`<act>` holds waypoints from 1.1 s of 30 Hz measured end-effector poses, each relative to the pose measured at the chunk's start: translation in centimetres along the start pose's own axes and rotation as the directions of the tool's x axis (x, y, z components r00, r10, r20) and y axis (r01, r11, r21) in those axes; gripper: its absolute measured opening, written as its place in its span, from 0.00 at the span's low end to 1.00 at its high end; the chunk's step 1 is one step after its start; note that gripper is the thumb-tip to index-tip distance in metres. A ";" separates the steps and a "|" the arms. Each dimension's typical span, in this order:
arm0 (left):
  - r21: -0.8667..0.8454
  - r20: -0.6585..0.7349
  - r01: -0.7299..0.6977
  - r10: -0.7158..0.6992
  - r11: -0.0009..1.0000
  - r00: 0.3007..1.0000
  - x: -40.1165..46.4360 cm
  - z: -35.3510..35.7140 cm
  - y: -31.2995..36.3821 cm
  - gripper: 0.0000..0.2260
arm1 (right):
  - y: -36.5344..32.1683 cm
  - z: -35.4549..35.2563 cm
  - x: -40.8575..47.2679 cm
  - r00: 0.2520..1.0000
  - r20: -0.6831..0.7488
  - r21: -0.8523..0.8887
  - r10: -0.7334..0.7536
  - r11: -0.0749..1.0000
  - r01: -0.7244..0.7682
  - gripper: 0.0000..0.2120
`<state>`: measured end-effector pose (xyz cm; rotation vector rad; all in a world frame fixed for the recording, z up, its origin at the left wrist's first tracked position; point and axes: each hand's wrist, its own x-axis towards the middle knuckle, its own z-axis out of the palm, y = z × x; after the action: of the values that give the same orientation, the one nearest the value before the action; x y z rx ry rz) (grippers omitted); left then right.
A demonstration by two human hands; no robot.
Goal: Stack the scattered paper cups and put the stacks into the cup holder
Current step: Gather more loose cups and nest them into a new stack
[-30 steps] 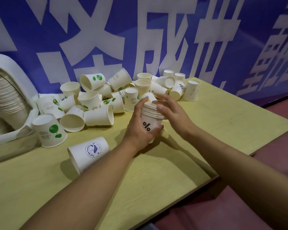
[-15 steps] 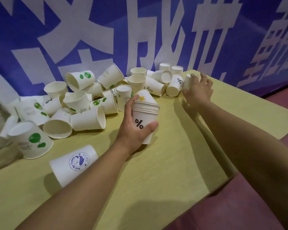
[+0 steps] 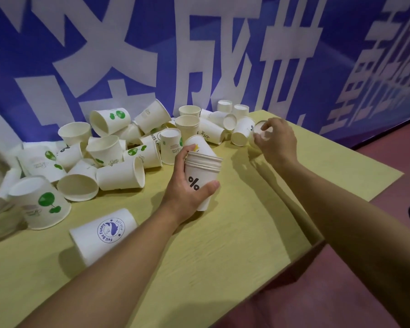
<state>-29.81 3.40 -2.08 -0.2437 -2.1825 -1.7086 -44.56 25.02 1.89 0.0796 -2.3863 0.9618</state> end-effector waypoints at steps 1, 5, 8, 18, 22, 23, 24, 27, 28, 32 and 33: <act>-0.003 0.008 -0.006 0.006 1.000 1.000 -0.2 0.0 0.2 0.37 | -0.5 -0.7 -0.6 1.000 -0.012 0.051 0.004 0.999 -0.003 0.15; -0.056 0.090 0.011 -0.006 0.998 0.996 -0.8 0.3 0.6 0.38 | -3.1 -3.6 -3.4 1.000 -0.009 0.356 0.025 0.934 -0.021 0.25; -0.089 0.174 0.056 -0.040 0.995 0.984 -0.9 0.7 0.3 0.41 | -5.2 -4.9 -6.0 0.988 0.134 0.502 -0.072 0.865 -0.005 0.31; -0.070 0.200 0.086 -0.071 0.994 0.977 -0.9 1.1 -0.2 0.50 | -7.8 -4.8 -9.4 0.871 0.417 0.485 -0.259 0.874 0.028 0.26; -0.021 0.191 0.096 -0.090 0.995 0.977 -0.7 0.9 -0.4 0.50 | -8.4 -4.5 -9.2 0.905 0.372 0.505 -0.208 0.863 -0.009 0.18; -0.019 0.188 0.100 -0.095 0.995 0.978 -0.7 0.9 -0.3 0.48 | -8.5 -4.5 -9.2 0.910 0.367 0.498 -0.191 0.867 -0.019 0.21; -0.020 0.179 0.092 -0.087 0.996 0.980 -0.8 0.9 -0.2 0.46 | -8.6 -4.4 -9.1 0.916 0.360 0.485 -0.180 0.874 -0.018 0.25; -0.010 0.137 0.050 -0.048 0.999 0.989 -0.9 1.1 -0.1 0.49 | -8.4 -4.0 -9.4 0.915 0.350 0.458 -0.200 0.889 0.019 0.32; -0.010 0.129 0.043 -0.042 0.999 0.991 -0.9 1.1 -0.2 0.52 | -8.3 -3.8 -9.6 0.912 0.353 0.458 -0.207 0.889 0.025 0.31; 0.013 0.041 -0.028 0.027 1.000 0.999 -0.8 1.0 -0.2 0.53 | -7.8 -3.3 -10.5 0.925 0.338 0.436 -0.174 0.900 0.010 0.16; 0.017 0.014 -0.041 0.041 0.999 0.999 -0.7 1.0 -0.3 0.50 | -7.5 -3.3 -10.7 0.928 0.333 0.429 -0.168 0.903 0.009 0.13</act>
<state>-29.40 4.33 -2.82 -0.2948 -2.1856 -1.6707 -32.11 20.08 2.92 0.5738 -2.4200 1.5147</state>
